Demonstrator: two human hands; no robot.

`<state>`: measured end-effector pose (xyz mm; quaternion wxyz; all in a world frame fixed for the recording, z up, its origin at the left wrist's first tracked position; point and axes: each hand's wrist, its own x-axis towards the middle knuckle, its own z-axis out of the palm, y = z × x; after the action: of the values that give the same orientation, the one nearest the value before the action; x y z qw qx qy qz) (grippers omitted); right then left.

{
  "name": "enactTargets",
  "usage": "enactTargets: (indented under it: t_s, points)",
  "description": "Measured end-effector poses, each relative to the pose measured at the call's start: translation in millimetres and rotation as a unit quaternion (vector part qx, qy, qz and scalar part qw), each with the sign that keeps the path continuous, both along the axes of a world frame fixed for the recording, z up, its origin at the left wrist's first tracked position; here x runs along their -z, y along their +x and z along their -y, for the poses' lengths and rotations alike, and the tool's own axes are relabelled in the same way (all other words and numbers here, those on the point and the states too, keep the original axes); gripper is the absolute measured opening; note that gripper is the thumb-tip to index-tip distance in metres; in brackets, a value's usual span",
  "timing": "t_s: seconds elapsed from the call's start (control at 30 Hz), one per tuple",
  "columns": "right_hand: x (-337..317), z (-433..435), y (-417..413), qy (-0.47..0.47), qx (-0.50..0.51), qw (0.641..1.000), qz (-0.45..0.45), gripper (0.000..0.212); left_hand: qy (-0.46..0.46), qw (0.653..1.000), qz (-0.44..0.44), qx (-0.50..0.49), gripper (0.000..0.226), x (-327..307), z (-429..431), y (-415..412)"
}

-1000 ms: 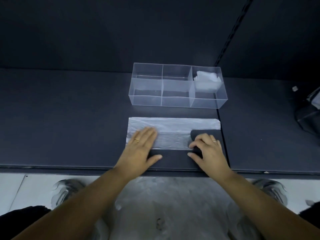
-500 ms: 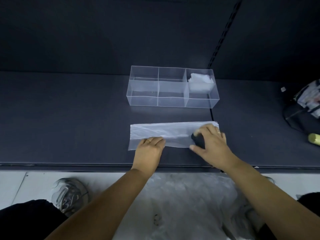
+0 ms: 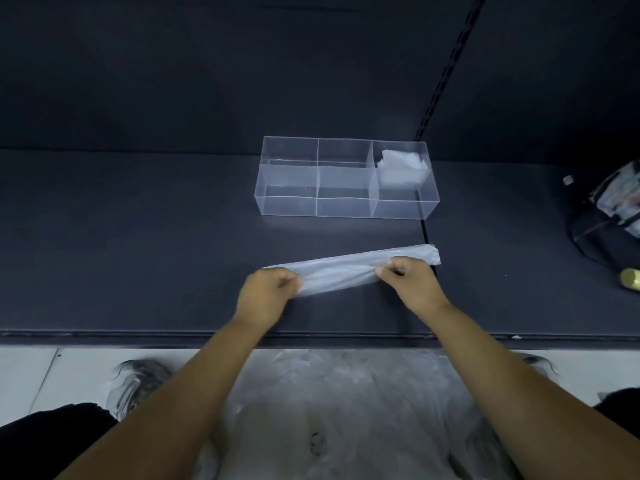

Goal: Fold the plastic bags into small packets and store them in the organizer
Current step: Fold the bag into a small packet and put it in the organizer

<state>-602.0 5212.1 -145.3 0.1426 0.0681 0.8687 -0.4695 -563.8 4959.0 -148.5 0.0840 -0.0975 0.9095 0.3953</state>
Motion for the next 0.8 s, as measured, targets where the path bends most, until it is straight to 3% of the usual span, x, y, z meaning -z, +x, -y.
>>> enactTargets:
  t_s: [0.17, 0.27, 0.37, 0.43, 0.5, 0.6, 0.7, 0.73, 0.8]
  points:
    - [7, 8, -13, -0.003, 0.061, 0.998, 0.029, 0.018, 0.06, 0.989, 0.03, -0.129, 0.016, 5, 26, -9]
    - [7, 13, -19, 0.043, 0.062, 0.997, 0.019, 0.021, -0.07, 0.979, -0.033, -0.19, 0.015, 2, 21, -4]
    - [7, 15, -21, 0.076, 0.057, 0.995, 0.013, 0.024, -0.195, 0.951, -0.228, -0.072, 0.02, 4, -8, 8]
    - [8, 16, -22, 0.087, 0.055, 0.995, 0.019, 0.024, -0.208, 0.937, -0.272, 0.071, 0.027, 13, -35, 16]
    - [8, 17, -24, 0.098, 0.053, 0.993, 0.027, 0.023, -0.22, 0.947, -0.186, 0.142, 0.047, 23, -51, 22]
    - [4, 24, -22, 0.148, 0.054, 0.987, 0.019, 0.015, -0.315, 0.936, -0.038, 0.151, 0.073, 39, -52, 28]
    - [0, 44, -7, 0.244, 0.041, 0.951, -0.185, 0.03, -0.349, 0.924, -0.003, 0.153, 0.079, 46, -51, 29]
    - [0, 55, 1, 0.221, -0.012, 0.944, -0.244, 0.034, -0.352, 0.923, 0.007, 0.155, 0.078, 45, -52, 29]
    - [6, 79, 17, 0.162, -0.182, 0.938, -0.246, 0.042, -0.358, 0.919, 0.017, 0.164, 0.073, 45, -53, 29]
